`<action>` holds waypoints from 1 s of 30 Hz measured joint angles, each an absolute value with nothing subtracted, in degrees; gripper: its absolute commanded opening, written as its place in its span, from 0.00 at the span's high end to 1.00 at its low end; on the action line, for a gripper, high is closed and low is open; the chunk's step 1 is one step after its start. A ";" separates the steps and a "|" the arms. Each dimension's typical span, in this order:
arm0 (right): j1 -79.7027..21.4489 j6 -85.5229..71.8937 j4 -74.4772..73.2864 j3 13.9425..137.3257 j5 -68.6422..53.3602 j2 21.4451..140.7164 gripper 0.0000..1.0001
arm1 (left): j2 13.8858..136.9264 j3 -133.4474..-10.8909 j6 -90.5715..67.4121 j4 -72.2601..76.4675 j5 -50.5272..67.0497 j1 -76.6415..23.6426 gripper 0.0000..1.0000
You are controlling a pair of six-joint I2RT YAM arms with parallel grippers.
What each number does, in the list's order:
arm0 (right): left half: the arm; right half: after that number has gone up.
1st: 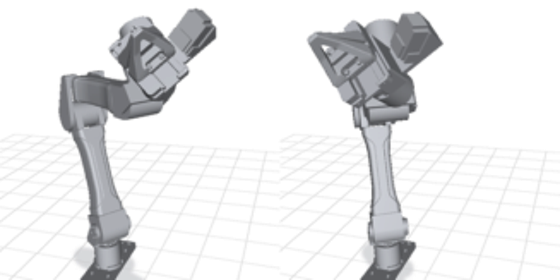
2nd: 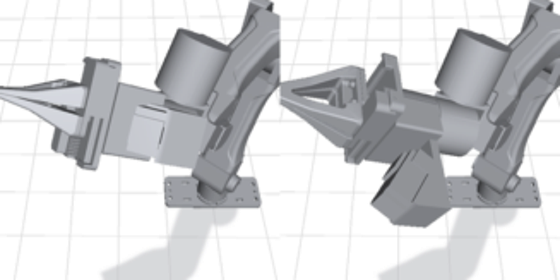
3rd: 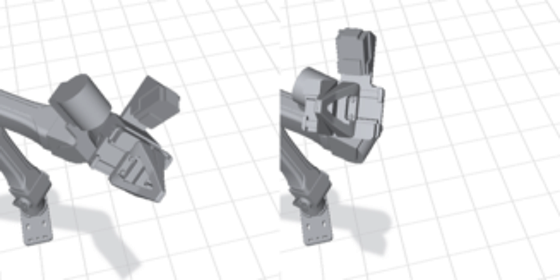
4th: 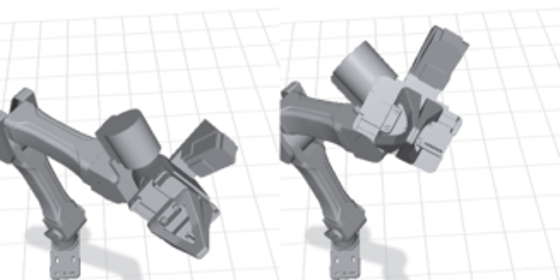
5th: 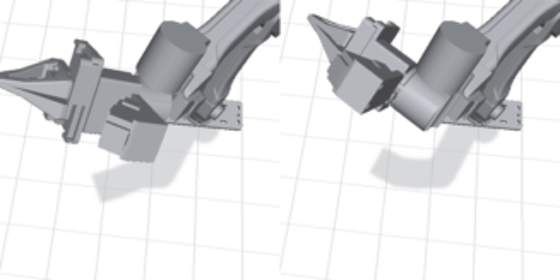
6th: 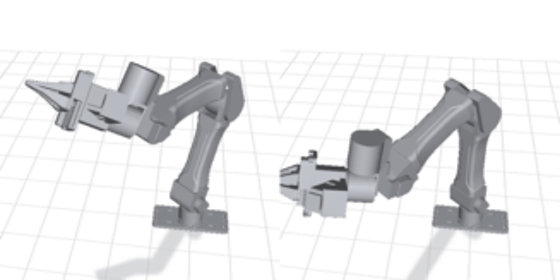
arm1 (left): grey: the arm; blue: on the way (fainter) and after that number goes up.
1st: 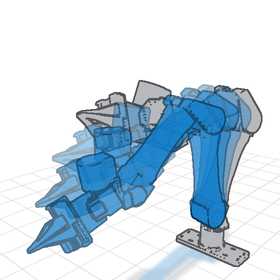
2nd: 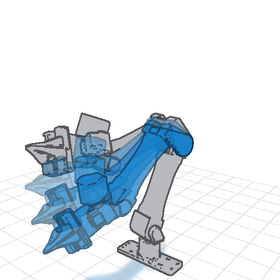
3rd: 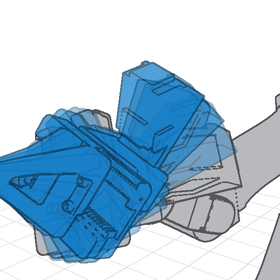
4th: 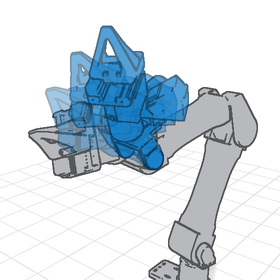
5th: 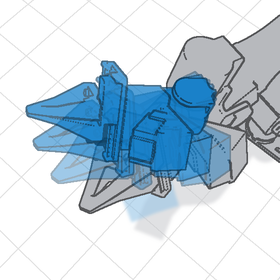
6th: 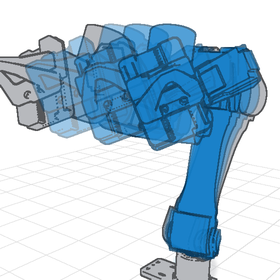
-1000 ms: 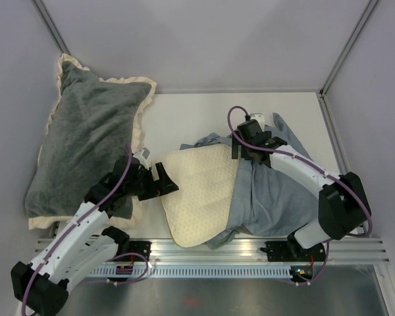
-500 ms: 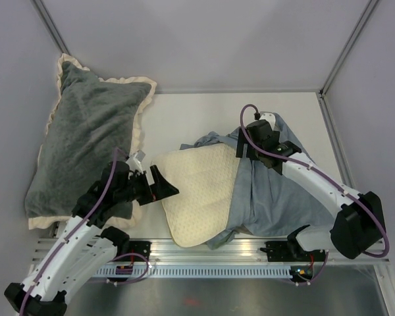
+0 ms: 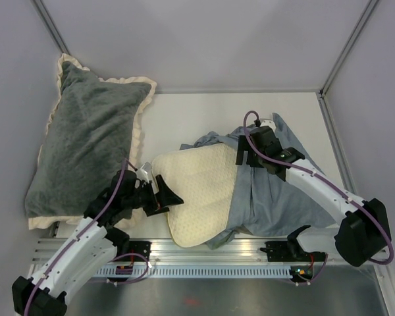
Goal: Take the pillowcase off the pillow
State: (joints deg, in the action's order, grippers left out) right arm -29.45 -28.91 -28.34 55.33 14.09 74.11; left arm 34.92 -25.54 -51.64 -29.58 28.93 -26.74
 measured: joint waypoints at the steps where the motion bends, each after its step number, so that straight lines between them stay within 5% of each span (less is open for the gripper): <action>1: -29.45 -28.91 -28.34 54.65 13.93 73.43 0.02 | 35.79 -25.54 -51.64 -29.39 29.04 -26.76 0.00; 17: -29.45 -28.71 -29.56 53.63 12.64 70.30 0.02 | 46.46 -21.65 -51.62 -22.17 29.04 -29.41 0.01; 19: -29.45 -28.71 -29.61 53.63 12.23 70.30 0.02 | 46.46 -21.63 -51.59 -22.06 28.88 -29.41 0.07; 20: -29.45 -28.71 -29.61 53.63 11.99 70.30 0.02 | 46.52 -21.63 -51.59 -22.00 28.73 -29.41 0.11; 21: -29.45 -28.71 -29.61 53.63 11.73 70.30 0.02 | 46.65 -21.61 -51.55 -21.93 28.53 -29.41 0.32; 26: -29.47 -28.73 -30.06 53.65 10.22 70.35 0.02 | 48.51 -21.23 -50.61 -20.88 27.20 -29.54 0.90; 27: -29.54 -28.75 -30.37 53.65 9.91 70.35 0.02 | 49.06 -21.23 -50.24 -20.27 27.14 -29.63 0.98; 30: -29.98 -28.91 -30.87 53.45 8.93 70.35 0.02 | 50.61 -21.89 -49.45 -19.64 27.07 -29.76 0.98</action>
